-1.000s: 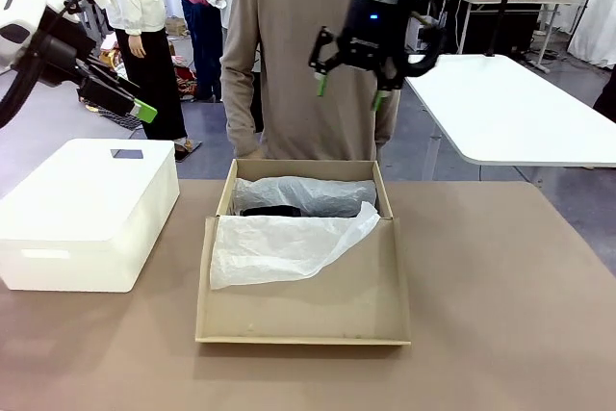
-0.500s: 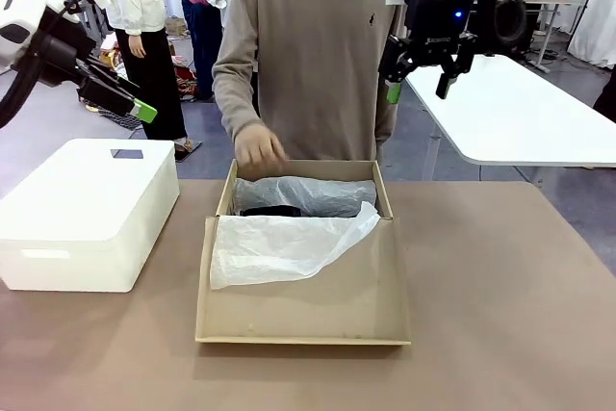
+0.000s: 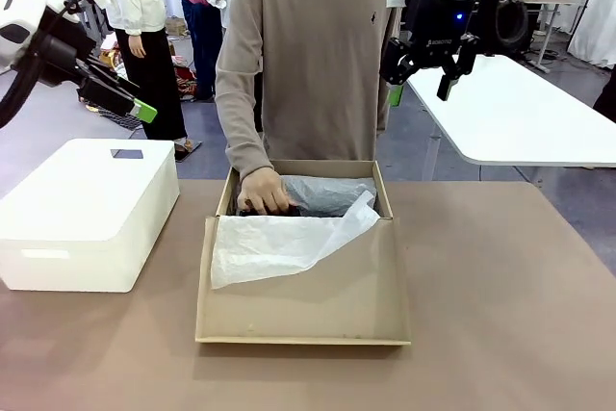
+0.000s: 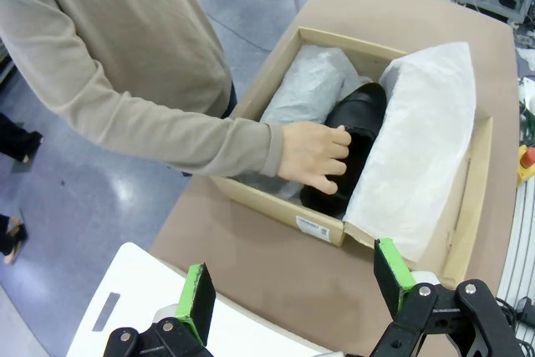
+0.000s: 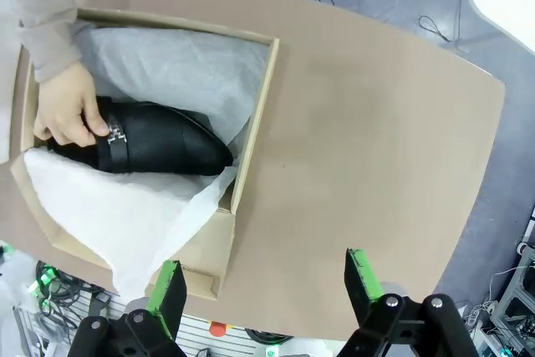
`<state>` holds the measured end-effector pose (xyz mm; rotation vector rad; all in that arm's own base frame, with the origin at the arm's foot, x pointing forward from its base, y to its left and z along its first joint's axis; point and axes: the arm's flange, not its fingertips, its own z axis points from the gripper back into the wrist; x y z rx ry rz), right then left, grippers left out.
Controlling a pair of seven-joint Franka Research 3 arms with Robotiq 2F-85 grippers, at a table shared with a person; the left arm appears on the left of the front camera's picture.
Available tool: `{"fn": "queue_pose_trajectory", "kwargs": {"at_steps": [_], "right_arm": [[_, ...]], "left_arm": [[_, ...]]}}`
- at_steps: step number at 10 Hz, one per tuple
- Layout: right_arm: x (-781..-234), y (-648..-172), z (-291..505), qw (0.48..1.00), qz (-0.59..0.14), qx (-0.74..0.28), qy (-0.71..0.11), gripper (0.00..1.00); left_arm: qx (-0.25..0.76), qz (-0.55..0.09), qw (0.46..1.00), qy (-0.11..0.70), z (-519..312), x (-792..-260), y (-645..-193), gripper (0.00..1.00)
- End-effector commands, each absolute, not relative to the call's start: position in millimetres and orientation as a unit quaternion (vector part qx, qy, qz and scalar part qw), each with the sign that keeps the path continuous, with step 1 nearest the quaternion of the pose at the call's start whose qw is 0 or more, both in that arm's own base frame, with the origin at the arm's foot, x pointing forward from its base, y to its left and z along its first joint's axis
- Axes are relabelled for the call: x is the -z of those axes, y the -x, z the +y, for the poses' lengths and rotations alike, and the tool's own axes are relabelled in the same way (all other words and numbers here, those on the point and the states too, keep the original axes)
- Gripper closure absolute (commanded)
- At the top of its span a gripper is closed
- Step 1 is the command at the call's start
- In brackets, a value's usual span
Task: Pack the shoes into the box.
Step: Close the Shoes Box.
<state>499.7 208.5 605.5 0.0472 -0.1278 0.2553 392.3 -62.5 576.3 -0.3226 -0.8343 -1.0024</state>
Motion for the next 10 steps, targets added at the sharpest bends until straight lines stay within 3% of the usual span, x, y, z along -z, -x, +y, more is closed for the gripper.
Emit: {"fn": "queue_pose_trajectory", "kwargs": {"at_steps": [1,3,5,10], "right_arm": [[-608.1,-502.1,210.0,0.990,-0.064,-0.125,-0.030,0.00],[-602.2,-497.8,195.0,0.983,-0.071,-0.165,-0.031,0.00],[-594.3,-488.1,154.6,0.959,-0.065,-0.260,-0.087,0.00],[-569.8,-470.8,84.5,0.879,-0.143,-0.441,-0.110,0.00]], "left_arm": [[0.472,-0.392,0.774,0.158,-60.4,-575.9,-394.2,0.00],[0.472,-0.392,0.774,0.158,-60.4,-575.9,-394.2,0.00],[0.472,-0.392,0.774,0.158,-60.4,-575.9,-394.2,0.00],[0.472,-0.392,0.774,0.158,-60.4,-575.9,-394.2,0.00]]}}
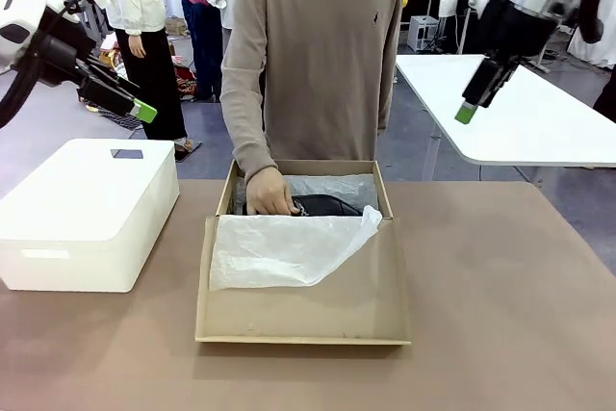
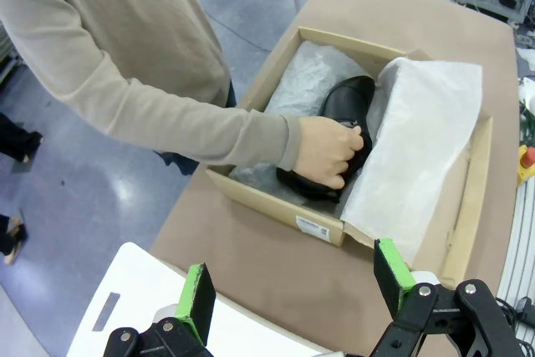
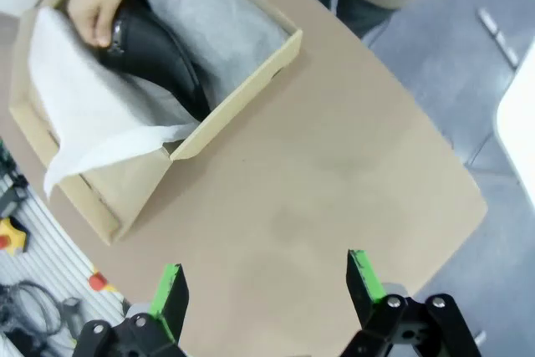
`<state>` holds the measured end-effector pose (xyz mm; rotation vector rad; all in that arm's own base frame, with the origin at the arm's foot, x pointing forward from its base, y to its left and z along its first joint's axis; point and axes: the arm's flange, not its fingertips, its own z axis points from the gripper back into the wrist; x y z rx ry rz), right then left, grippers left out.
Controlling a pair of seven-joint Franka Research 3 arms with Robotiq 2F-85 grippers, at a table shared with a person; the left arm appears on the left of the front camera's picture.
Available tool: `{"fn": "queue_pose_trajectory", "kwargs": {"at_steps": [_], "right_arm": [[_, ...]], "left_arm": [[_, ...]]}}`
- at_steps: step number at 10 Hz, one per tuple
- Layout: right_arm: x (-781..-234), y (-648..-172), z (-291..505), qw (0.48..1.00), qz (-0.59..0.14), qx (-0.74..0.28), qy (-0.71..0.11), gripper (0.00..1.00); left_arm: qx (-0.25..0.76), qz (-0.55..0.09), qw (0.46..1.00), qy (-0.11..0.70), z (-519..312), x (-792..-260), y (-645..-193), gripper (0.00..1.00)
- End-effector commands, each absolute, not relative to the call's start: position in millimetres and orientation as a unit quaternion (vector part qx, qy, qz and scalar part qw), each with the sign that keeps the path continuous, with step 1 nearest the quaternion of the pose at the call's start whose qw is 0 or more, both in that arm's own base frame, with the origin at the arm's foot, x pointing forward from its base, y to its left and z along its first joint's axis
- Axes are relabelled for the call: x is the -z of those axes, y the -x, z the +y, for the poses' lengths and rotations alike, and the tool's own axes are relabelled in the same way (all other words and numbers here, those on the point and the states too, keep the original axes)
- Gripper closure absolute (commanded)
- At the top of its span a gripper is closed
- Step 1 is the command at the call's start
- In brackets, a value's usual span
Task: Pack the shoes into the box.
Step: Close the Shoes Box.
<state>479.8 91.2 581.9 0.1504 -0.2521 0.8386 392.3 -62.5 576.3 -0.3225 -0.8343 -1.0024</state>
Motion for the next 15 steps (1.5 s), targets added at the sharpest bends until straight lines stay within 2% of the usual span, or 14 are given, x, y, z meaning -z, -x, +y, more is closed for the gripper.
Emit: {"fn": "queue_pose_trajectory", "kwargs": {"at_steps": [1,3,5,6,12,13,15], "right_arm": [[-564.7,-469.3,78.2,0.873,-0.144,-0.451,-0.115,0.00],[-556.2,-468.1,71.5,0.859,-0.137,-0.474,-0.138,0.00],[-554.1,-471.1,70.1,0.869,-0.120,-0.450,-0.167,0.00],[-556.1,-470.5,73.6,0.869,-0.128,-0.462,-0.124,0.00],[-553.9,-470.1,74.4,0.869,-0.124,-0.460,-0.134,0.00],[-549.5,-474.0,75.3,0.860,-0.129,-0.472,-0.142,0.00],[-544.2,-478.8,68.1,0.791,-0.147,-0.565,-0.182,0.00]], "left_arm": [[0.472,-0.392,0.774,0.158,-60.4,-575.9,-394.2,0.00],[0.472,-0.392,0.774,0.158,-60.4,-575.9,-394.2,0.00],[0.472,-0.392,0.774,0.158,-60.4,-575.9,-394.2,0.00],[0.472,-0.392,0.774,0.158,-60.4,-575.9,-394.2,0.00],[0.472,-0.392,0.774,0.158,-60.4,-575.9,-394.2,0.00],[0.472,-0.392,0.774,0.158,-60.4,-575.9,-394.2,0.00],[0.472,-0.392,0.774,0.158,-60.4,-575.9,-394.2,0.00]]}}
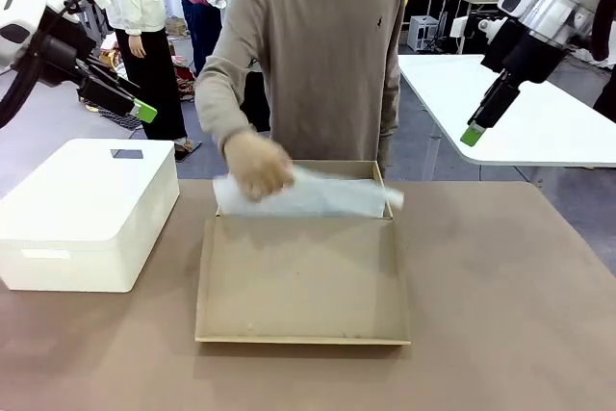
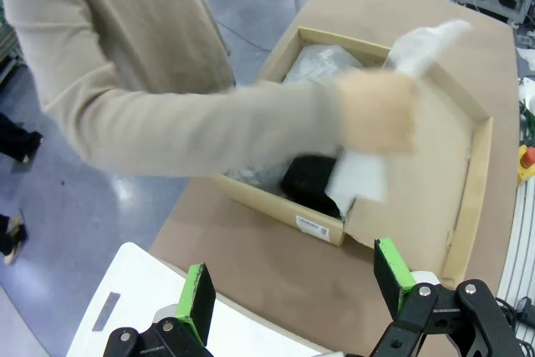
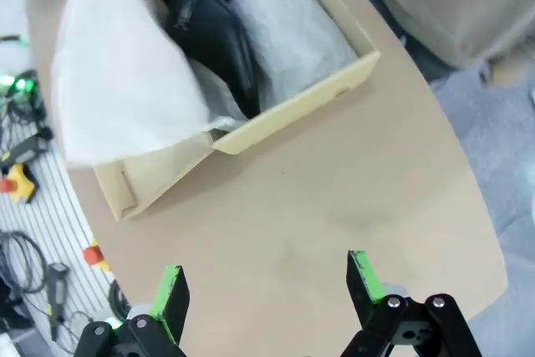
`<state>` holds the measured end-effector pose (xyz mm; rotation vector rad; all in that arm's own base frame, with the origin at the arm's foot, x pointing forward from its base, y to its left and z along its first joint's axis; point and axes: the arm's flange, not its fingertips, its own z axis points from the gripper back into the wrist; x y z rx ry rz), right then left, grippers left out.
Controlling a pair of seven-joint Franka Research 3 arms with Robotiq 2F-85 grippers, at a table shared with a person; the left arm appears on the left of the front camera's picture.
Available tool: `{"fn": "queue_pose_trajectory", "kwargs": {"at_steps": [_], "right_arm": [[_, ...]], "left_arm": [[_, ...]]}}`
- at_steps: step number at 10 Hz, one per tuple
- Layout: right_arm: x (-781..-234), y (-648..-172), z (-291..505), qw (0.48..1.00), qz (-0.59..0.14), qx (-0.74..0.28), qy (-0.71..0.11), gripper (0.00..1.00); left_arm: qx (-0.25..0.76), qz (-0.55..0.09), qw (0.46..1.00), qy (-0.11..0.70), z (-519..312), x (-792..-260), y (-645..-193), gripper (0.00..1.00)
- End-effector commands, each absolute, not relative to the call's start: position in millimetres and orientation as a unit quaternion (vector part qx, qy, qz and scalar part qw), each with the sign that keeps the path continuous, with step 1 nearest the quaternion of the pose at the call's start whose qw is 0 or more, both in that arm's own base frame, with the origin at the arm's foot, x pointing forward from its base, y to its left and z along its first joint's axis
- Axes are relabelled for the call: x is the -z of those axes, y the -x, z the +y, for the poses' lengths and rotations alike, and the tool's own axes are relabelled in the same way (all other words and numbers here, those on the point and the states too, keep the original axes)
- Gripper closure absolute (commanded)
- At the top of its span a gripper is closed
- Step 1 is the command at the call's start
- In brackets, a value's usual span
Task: Pack the shoes into the box.
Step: Close the Shoes Box.
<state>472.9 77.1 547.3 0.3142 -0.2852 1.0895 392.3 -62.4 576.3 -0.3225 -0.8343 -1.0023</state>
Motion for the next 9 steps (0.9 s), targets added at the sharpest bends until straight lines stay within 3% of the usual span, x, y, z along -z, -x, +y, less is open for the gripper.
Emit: {"fn": "queue_pose_trajectory", "kwargs": {"at_steps": [1,4,5,9], "right_arm": [[-538.1,-482.4,62.2,0.756,-0.153,-0.606,-0.193,0.00],[-521.1,-490.9,52.1,0.671,-0.161,-0.680,-0.249,0.00],[-518.2,-495.9,50.3,0.656,-0.155,-0.686,-0.274,0.12],[-510.4,-505.1,50.4,0.691,-0.128,-0.661,-0.263,0.92]], "left_arm": [[0.472,-0.392,0.774,0.158,-60.4,-575.9,-394.2,0.00],[0.472,-0.392,0.774,0.158,-60.4,-575.9,-394.2,0.00],[0.472,-0.392,0.774,0.158,-60.4,-575.9,-394.2,0.00],[0.472,-0.392,0.774,0.158,-60.4,-575.9,-394.2,0.00]]}}
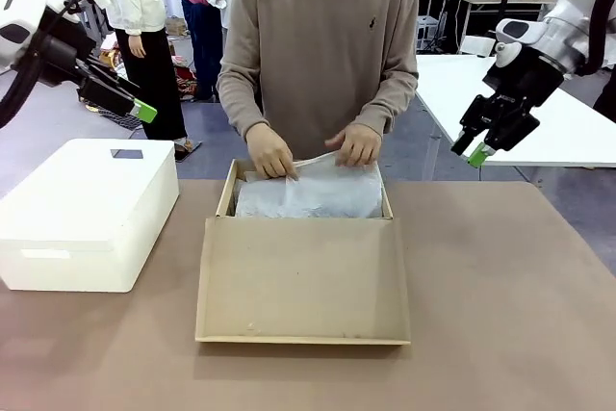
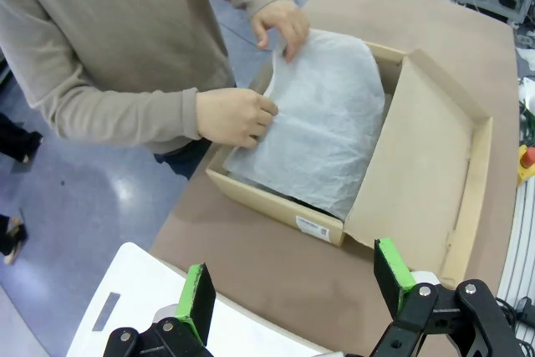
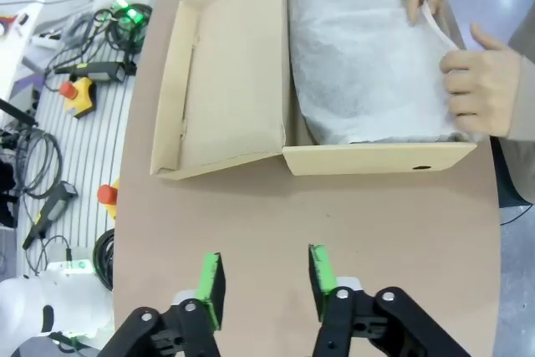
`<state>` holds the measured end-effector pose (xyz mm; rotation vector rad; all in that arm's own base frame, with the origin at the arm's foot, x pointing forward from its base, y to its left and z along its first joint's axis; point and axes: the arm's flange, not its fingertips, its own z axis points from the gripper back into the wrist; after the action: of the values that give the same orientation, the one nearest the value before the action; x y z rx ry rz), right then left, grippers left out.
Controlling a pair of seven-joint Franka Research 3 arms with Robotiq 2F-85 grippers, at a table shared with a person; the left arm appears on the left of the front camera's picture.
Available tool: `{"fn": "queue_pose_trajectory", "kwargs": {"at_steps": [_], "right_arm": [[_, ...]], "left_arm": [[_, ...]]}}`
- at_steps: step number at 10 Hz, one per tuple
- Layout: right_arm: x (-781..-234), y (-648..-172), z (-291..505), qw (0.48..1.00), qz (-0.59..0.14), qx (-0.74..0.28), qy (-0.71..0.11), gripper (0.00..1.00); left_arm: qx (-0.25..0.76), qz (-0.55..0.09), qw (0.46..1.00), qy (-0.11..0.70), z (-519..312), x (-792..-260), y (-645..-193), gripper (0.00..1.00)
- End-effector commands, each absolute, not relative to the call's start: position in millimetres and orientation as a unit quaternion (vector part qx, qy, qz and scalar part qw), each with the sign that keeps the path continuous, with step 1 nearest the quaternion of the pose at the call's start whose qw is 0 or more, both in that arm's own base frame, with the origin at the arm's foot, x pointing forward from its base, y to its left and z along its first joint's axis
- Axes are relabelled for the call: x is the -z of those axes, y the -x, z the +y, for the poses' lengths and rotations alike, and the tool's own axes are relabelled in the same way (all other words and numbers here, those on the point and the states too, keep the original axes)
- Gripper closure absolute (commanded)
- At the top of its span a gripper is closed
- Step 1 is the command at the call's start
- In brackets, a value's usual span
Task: Pack the shoes into the box.
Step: Close the Shoes Box.
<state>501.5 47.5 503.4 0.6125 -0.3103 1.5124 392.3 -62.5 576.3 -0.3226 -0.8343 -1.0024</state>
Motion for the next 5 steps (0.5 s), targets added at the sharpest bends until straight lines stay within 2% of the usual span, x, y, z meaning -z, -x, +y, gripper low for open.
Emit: {"fn": "queue_pose_trajectory", "kwargs": {"at_steps": [1,5], "right_arm": [[-510.7,-505.5,50.0,0.692,-0.126,-0.661,-0.261,1.00],[-512.2,-504.5,52.0,0.695,-0.114,-0.664,-0.250,1.00]], "left_arm": [[0.472,-0.392,0.774,0.158,-60.4,-575.9,-394.2,0.00],[0.472,-0.392,0.774,0.158,-60.4,-575.9,-394.2,0.00]]}}
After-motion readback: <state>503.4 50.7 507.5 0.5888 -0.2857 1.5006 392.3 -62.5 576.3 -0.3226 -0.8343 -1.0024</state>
